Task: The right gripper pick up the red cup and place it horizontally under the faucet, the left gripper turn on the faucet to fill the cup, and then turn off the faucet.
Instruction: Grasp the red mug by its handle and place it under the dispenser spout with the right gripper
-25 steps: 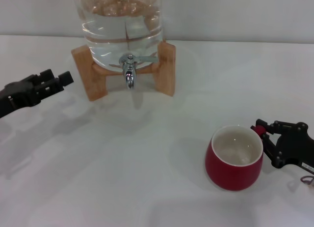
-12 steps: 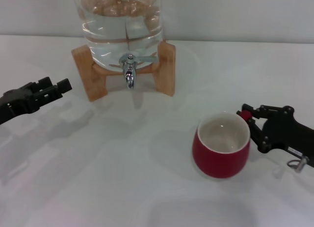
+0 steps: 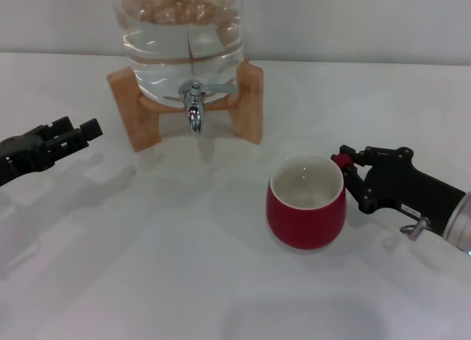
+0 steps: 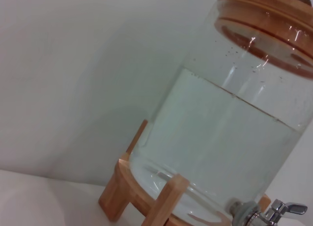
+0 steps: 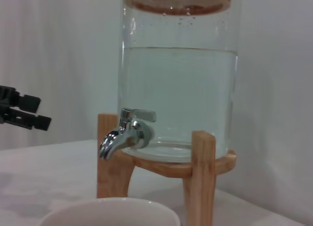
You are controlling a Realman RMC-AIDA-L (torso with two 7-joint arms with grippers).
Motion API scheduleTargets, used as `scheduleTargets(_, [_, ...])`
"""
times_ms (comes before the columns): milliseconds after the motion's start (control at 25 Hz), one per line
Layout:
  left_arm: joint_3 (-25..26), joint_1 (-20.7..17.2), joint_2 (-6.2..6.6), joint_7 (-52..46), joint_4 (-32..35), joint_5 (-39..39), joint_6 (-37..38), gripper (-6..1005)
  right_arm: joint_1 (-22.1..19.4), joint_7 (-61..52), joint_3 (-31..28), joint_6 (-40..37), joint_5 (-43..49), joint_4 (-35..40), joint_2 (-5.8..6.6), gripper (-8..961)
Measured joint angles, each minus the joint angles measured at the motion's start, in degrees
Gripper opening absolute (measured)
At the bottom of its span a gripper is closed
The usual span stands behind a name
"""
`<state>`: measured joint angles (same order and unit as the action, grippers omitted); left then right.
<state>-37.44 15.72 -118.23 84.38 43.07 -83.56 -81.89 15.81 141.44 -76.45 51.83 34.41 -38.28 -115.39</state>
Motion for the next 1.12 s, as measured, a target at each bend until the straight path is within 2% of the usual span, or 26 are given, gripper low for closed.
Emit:
scheduleTargets(320, [0.0, 0.0, 0.13, 0.0, -0.1, 0.0, 0.1, 871, 3.5, -0.1, 6.8, -8.4, -5.3, -1.9, -0.08, 138])
scheduleTargets(640, [0.0, 0.0, 0.10, -0.3, 0.1, 0.1, -0.1, 871, 5.3, -0.1, 9.0, -12.2, -7.6, -2.7, -0.11, 138])
scheduleTargets(1120, [0.0, 0.0, -0.04, 0.0, -0.1, 0.1, 0.1, 870, 10.3, 0.0, 13.9, -23.2, -11.5, -4.1, -0.65, 137])
